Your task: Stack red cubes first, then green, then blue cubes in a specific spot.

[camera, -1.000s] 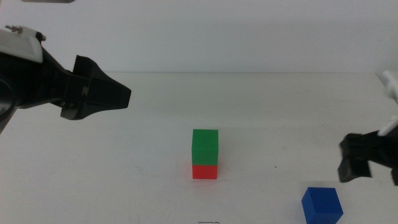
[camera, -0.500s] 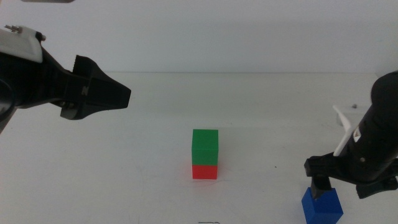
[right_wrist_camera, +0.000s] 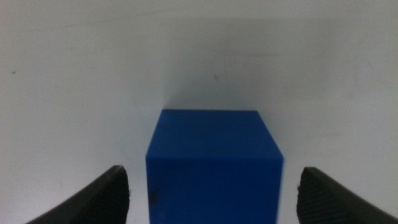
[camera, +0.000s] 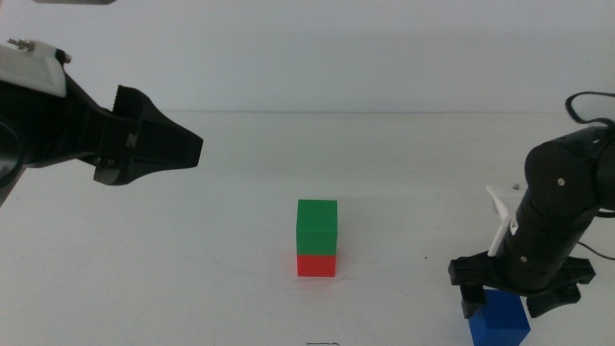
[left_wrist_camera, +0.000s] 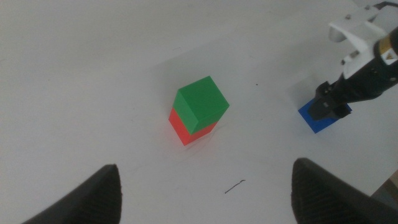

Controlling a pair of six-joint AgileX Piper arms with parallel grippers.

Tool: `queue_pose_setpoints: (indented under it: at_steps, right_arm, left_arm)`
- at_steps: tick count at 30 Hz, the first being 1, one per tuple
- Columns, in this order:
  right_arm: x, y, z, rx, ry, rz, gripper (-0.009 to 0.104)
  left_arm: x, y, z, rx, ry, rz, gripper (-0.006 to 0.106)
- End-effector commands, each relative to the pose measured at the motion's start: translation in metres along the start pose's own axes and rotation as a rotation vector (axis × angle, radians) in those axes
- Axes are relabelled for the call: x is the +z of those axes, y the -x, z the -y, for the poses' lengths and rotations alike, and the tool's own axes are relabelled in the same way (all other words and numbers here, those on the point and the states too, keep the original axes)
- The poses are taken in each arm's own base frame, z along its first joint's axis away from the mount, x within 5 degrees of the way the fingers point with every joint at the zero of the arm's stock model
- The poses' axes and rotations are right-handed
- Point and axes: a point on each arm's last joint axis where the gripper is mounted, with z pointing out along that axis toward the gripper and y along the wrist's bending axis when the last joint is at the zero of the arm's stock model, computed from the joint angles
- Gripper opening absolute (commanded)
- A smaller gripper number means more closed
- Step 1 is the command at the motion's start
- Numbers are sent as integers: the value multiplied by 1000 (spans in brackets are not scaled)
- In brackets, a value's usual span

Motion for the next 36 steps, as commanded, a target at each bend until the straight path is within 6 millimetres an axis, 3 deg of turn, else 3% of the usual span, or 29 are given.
queue_pose_setpoints:
  at_steps: [1, 6, 9, 11, 16, 19, 23, 25, 27, 31, 36]
  right_arm:
    - [-8, 4, 0, 7, 21, 37, 80]
    - [3, 5, -2, 23, 27, -5, 79]
    - [5, 5, -2, 22, 21, -16, 67]
    - [5, 5, -2, 23, 19, -20, 53]
    - [-1, 0, -3, 29, 1, -62, -2]
    - [-25, 1, -6, 26, -7, -32, -1]
    - [-89, 7, -15, 37, -52, 45, -1]
    - [-120, 15, -27, 22, -13, 140, -1]
    - [-140, 22, -44, -3, 42, 200, -1]
    - [-145, 36, -73, -31, 91, 220, -1]
    - [-147, 51, -123, -80, 160, 245, -1]
  left_arm:
    - [-11, 10, 5, -5, -6, 96, 94]
    - [-11, 10, 5, -5, -6, 96, 94]
    - [-11, 10, 5, -5, -6, 96, 94]
    - [-11, 10, 5, -5, -6, 96, 94]
    - [-11, 10, 5, -5, -6, 96, 94]
    - [-11, 10, 5, -5, -6, 96, 94]
    - [-11, 10, 5, -5, -6, 96, 94]
    - [-11, 10, 5, -5, -6, 96, 94]
    - [-11, 10, 5, -4, -5, 96, 94]
    - [-11, 10, 5, -4, -4, 95, 94]
    - [-11, 10, 5, -4, -4, 95, 94]
